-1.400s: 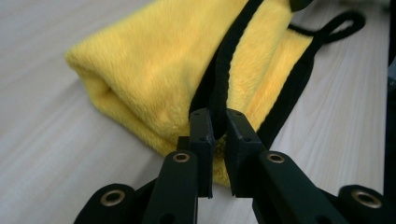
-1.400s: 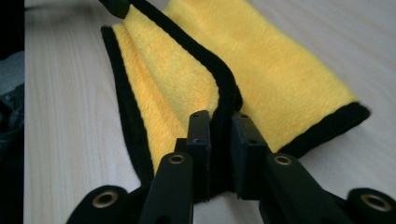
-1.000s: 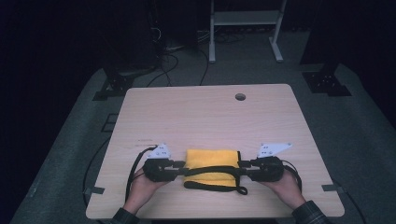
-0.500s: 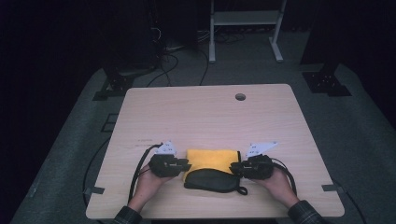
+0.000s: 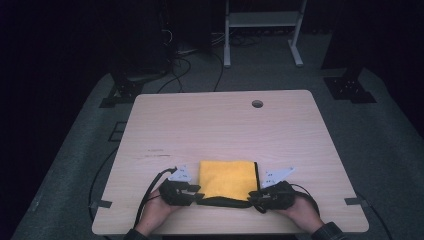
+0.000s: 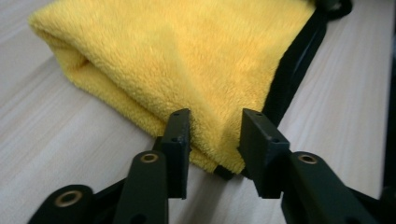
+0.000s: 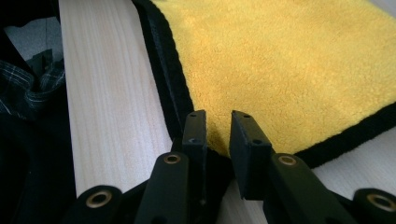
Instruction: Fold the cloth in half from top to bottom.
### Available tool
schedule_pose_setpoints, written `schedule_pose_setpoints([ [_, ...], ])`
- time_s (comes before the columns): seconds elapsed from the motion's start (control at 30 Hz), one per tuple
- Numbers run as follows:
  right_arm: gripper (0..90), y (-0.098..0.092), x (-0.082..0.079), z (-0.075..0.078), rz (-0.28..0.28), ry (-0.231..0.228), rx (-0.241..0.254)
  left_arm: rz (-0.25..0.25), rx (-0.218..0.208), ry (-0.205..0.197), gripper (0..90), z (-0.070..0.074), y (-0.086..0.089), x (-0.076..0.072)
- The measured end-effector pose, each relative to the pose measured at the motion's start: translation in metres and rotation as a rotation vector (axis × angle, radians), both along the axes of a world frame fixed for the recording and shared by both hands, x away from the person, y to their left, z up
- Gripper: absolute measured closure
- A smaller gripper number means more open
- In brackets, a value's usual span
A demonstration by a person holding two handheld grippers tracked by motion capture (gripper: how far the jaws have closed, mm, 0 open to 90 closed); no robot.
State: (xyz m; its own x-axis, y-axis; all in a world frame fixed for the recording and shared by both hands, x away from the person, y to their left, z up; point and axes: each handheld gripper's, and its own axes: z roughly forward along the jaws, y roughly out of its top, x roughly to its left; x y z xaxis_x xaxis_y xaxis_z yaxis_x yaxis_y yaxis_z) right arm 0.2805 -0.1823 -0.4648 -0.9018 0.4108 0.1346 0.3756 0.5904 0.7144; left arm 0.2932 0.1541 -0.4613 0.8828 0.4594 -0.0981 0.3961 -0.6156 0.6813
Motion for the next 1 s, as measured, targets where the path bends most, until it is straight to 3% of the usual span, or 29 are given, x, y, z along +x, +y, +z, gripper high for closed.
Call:
schedule_pose_setpoints([
  [0.1,71.5,0.001,-0.001,0.0,0.011,0.001,-0.007,0.002,0.028,-0.027,53.5,0.001,0.0,-0.001],
  [0.3,52.2,-0.003,0.002,0.001,0.007,0.033,0.025,0.045,-0.021,-0.018,37.1,0.004,0.01,0.0],
  [0.37,44.4,-0.005,0.004,0.003,-0.025,0.009,0.033,0.064,-0.042,-0.025,31.4,0.007,0.013,0.0],
  [0.5,28.5,-0.016,0.012,0.006,-0.115,-0.023,0.049,0.111,-0.037,-0.055,17.9,0.007,0.019,0.002],
  [0.67,13.1,-0.032,0.021,0.008,-0.265,-0.05,0.055,0.157,-0.033,-0.087,10.1,0.01,0.032,0.006],
  [0.8,12.8,-0.048,0.028,0.008,-0.361,-0.06,0.075,0.229,-0.027,-0.108,2.1,0.011,0.049,0.012],
  [1.0,10.4,-0.071,0.033,0.004,-0.44,-0.06,0.057,0.305,0.0,-0.107,0.0,0.006,0.077,0.018],
])
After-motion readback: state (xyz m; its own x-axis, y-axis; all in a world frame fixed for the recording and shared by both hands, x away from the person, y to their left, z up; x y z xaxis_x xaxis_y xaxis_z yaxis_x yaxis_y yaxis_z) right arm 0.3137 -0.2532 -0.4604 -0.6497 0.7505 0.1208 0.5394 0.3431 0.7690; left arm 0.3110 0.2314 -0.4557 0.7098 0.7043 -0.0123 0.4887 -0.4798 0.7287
